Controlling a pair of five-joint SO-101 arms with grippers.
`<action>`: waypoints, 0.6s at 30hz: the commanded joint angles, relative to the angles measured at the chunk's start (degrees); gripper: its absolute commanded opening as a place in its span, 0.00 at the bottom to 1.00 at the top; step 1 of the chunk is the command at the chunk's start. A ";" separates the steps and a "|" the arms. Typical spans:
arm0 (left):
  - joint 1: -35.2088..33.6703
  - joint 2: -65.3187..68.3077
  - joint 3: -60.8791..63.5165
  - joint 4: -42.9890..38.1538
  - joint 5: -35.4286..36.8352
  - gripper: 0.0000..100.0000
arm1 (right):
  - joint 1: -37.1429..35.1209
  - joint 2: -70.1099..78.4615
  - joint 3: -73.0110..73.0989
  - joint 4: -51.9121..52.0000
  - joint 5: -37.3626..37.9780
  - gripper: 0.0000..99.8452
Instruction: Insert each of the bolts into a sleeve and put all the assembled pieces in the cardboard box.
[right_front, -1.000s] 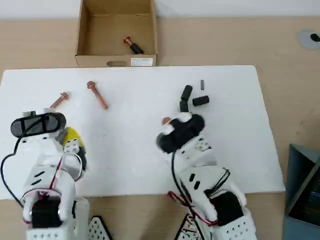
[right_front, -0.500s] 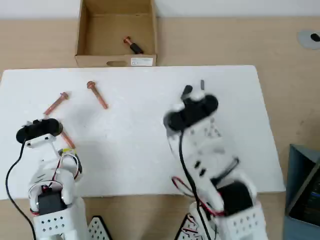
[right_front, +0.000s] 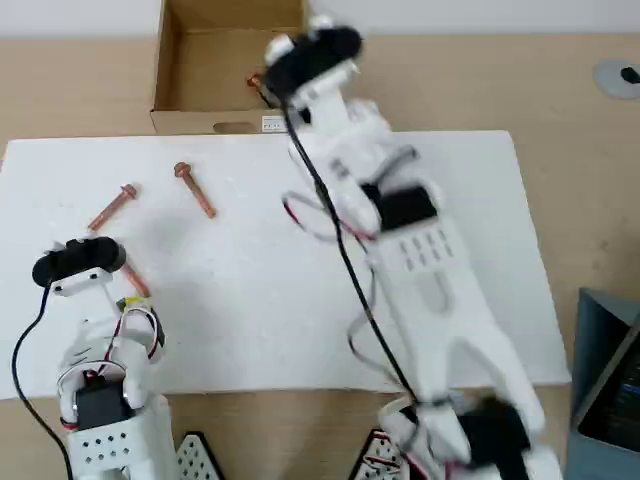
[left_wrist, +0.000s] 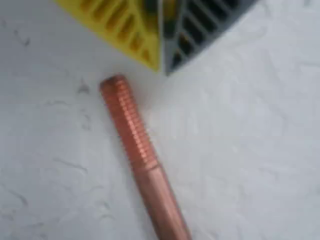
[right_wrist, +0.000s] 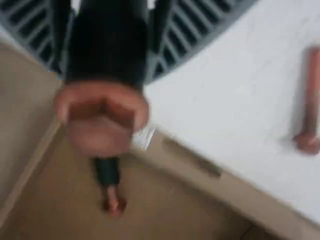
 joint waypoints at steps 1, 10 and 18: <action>-0.62 -0.31 -0.26 -0.35 0.18 0.00 | 0.75 11.21 -15.60 -2.11 3.69 0.01; -0.62 -0.31 -0.26 -0.35 0.18 0.00 | 0.66 38.29 -42.07 -2.11 12.04 0.01; -0.62 -0.31 -0.26 -0.35 0.09 0.00 | 0.57 58.33 -62.11 -1.76 21.80 0.01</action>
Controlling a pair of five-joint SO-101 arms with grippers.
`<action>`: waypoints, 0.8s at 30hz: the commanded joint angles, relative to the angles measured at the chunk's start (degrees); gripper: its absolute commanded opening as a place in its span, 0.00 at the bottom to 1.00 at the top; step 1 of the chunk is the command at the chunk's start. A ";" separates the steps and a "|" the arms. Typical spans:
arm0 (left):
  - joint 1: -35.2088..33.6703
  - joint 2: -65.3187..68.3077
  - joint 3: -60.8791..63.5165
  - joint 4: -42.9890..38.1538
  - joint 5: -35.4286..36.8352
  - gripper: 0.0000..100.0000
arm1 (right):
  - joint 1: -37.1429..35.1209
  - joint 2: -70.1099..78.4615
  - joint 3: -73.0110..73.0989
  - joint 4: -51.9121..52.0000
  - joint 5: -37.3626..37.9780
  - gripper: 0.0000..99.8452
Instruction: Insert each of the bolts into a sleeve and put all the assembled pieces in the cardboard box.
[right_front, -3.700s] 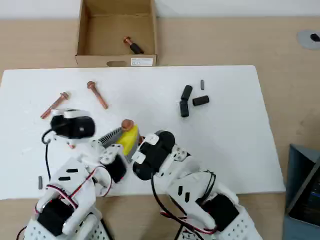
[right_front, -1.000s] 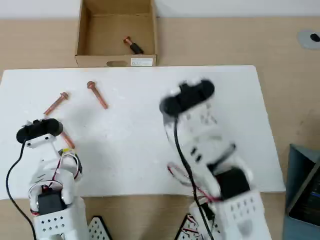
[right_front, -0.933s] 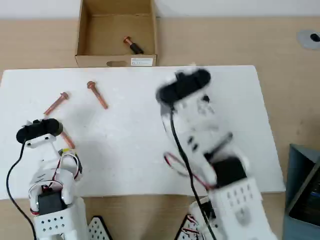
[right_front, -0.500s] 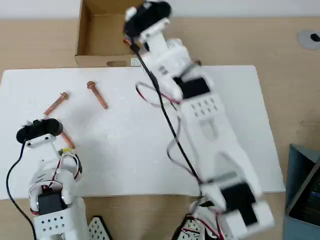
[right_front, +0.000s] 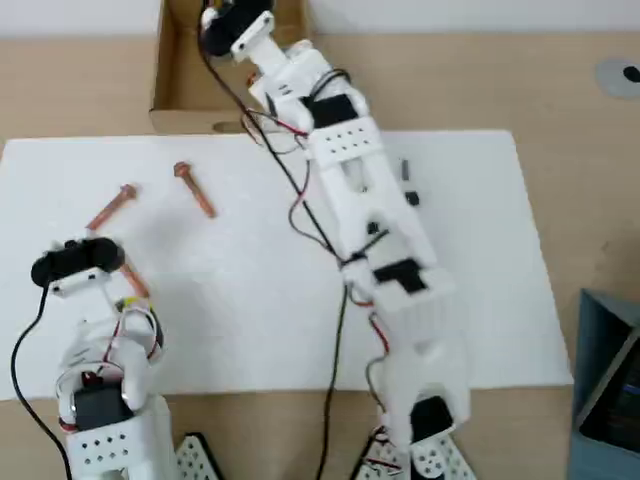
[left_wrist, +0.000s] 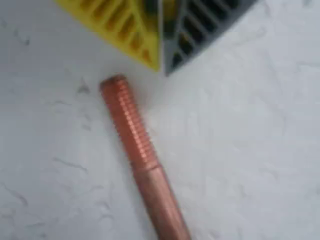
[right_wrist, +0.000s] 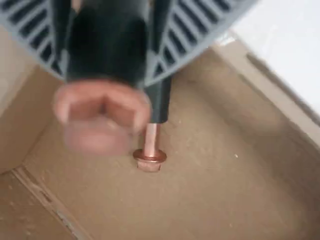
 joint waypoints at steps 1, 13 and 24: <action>-0.53 -0.31 -0.26 -0.35 0.09 0.00 | 0.57 5.05 -11.56 -1.49 4.22 0.01; -0.44 -0.31 -0.26 -0.35 0.00 0.00 | -0.04 17.54 -27.30 3.43 9.76 0.15; -0.53 -0.31 -0.26 -0.35 0.00 0.00 | 0.75 17.89 -37.49 15.91 5.54 0.13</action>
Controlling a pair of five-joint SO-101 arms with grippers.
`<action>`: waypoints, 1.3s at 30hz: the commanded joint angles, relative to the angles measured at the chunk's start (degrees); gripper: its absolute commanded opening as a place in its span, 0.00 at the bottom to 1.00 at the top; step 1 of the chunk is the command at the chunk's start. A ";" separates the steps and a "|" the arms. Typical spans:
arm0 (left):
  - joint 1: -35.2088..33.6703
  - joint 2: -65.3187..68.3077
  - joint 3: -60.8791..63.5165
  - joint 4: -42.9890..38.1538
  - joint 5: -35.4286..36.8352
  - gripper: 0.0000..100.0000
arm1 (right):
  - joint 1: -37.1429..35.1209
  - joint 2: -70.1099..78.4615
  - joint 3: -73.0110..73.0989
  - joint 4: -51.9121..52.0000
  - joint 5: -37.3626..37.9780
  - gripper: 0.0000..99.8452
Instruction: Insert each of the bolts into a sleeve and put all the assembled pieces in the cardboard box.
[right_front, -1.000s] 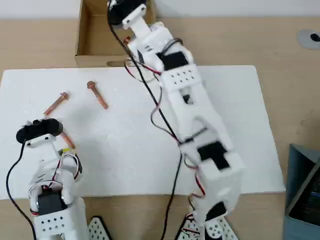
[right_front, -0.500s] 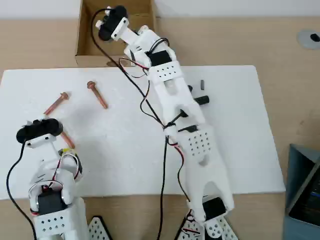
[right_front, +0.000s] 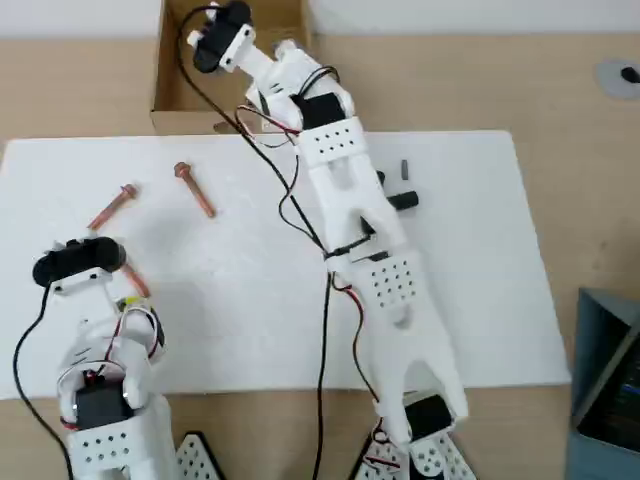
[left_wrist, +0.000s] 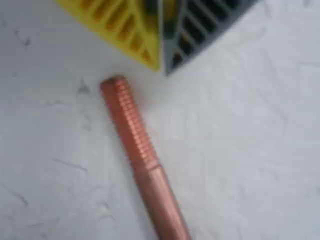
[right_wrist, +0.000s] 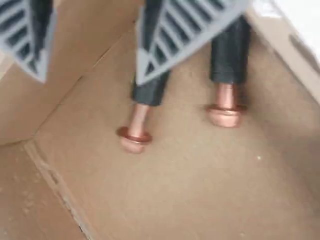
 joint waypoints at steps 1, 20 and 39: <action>-0.53 -0.31 -0.26 -0.35 0.00 0.00 | 1.01 -0.92 -8.57 6.51 -1.14 0.13; -0.62 -0.31 -0.26 -0.35 0.09 0.00 | 4.88 -10.15 -26.24 41.32 -1.23 0.13; -0.62 -0.31 -0.26 -0.35 0.18 0.00 | 7.78 -42.59 6.90 53.10 -8.88 0.13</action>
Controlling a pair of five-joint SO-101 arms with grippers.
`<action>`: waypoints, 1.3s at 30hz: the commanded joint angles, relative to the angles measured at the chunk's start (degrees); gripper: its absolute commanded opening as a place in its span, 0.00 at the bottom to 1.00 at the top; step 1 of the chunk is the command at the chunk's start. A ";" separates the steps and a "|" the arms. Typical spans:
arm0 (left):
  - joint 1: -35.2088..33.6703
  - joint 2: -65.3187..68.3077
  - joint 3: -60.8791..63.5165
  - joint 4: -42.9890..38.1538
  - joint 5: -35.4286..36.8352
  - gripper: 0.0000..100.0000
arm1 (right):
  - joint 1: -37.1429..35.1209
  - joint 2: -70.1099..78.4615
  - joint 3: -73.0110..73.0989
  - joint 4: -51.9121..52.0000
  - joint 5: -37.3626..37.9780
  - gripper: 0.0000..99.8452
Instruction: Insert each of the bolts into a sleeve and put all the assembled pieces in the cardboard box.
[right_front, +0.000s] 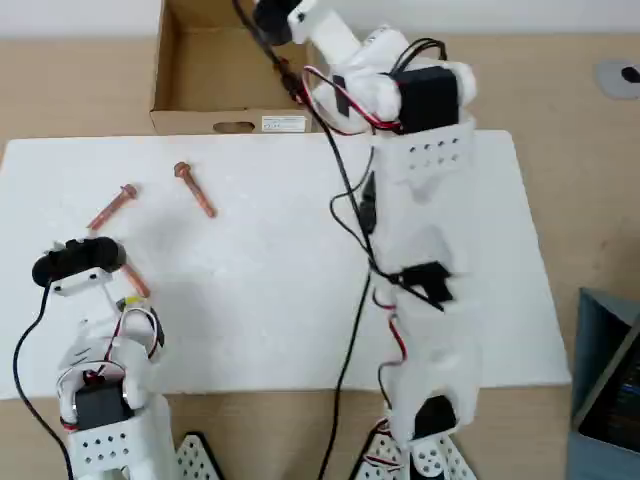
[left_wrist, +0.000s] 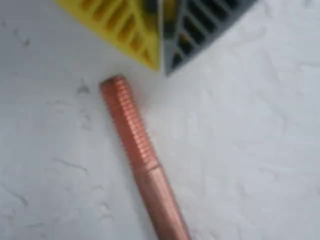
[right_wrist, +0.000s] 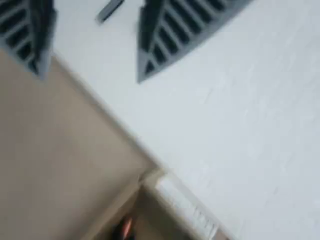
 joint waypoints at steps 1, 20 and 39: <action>-0.62 -0.31 -0.26 -0.35 0.18 0.00 | 1.27 -13.93 16.57 1.23 -1.93 0.13; -0.62 -0.31 -0.26 -0.26 0.18 0.00 | 1.27 -29.93 70.11 -5.19 -13.19 0.13; -0.70 -0.31 -0.26 -0.26 0.00 0.00 | 5.67 -5.05 55.16 -9.23 -14.68 0.20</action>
